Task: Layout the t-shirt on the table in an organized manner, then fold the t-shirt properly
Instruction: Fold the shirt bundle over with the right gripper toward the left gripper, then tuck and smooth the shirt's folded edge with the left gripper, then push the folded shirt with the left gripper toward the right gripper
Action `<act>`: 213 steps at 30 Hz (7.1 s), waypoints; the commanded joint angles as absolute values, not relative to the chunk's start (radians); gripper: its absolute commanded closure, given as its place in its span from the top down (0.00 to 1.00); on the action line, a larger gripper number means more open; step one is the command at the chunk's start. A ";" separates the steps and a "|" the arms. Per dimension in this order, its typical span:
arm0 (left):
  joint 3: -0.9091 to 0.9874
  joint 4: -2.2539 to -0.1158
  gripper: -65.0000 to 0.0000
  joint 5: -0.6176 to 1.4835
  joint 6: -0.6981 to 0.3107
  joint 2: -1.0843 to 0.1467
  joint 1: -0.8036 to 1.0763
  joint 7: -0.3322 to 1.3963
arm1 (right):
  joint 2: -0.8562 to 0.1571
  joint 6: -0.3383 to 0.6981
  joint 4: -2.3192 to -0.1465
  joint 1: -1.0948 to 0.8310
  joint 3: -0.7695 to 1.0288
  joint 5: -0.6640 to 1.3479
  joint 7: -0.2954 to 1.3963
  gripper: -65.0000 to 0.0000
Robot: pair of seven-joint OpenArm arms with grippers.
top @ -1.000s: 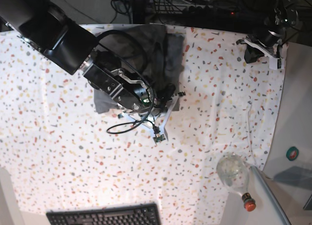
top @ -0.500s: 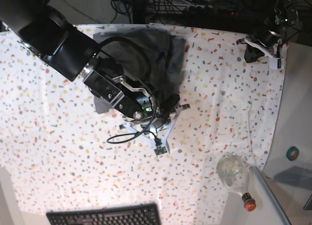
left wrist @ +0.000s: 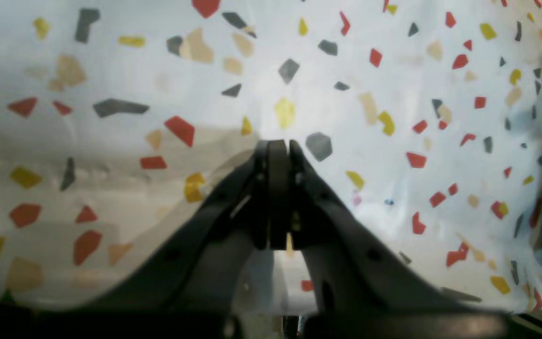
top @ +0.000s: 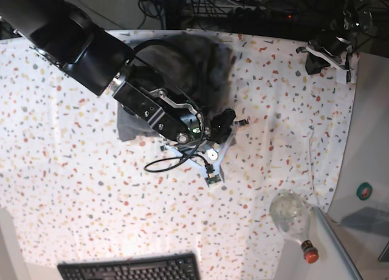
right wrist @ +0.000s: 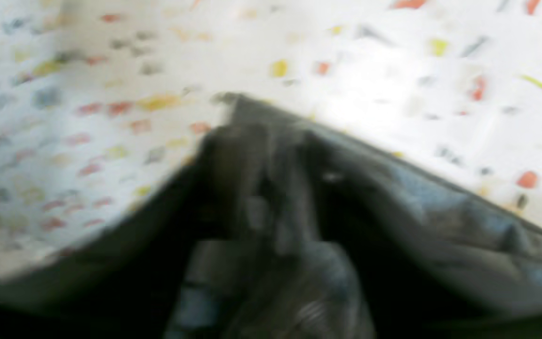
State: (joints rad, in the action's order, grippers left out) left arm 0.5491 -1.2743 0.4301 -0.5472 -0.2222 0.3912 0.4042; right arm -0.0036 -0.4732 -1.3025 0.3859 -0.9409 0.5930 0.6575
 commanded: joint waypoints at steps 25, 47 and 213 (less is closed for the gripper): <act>-0.277 -1.389 0.00 0.444 -0.383 -0.165 0.174 0.383 | -0.314 -0.464 -1.606 0.110 -0.483 0.591 0.727 0.00; -0.277 -1.260 0.00 0.444 -0.371 -0.188 0.196 0.380 | -0.274 -0.469 -1.233 0.170 -0.513 0.591 0.608 0.00; -0.024 -1.643 0.00 0.196 -0.288 -0.143 0.173 0.679 | -0.311 -0.022 -1.739 -0.366 0.205 0.590 0.599 0.00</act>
State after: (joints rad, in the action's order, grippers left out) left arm -0.0204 -1.6218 0.1890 -0.2764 -0.1432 0.1833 0.6983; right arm -0.2947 -0.0166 -1.7271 -0.3683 0.1963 0.5976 0.6132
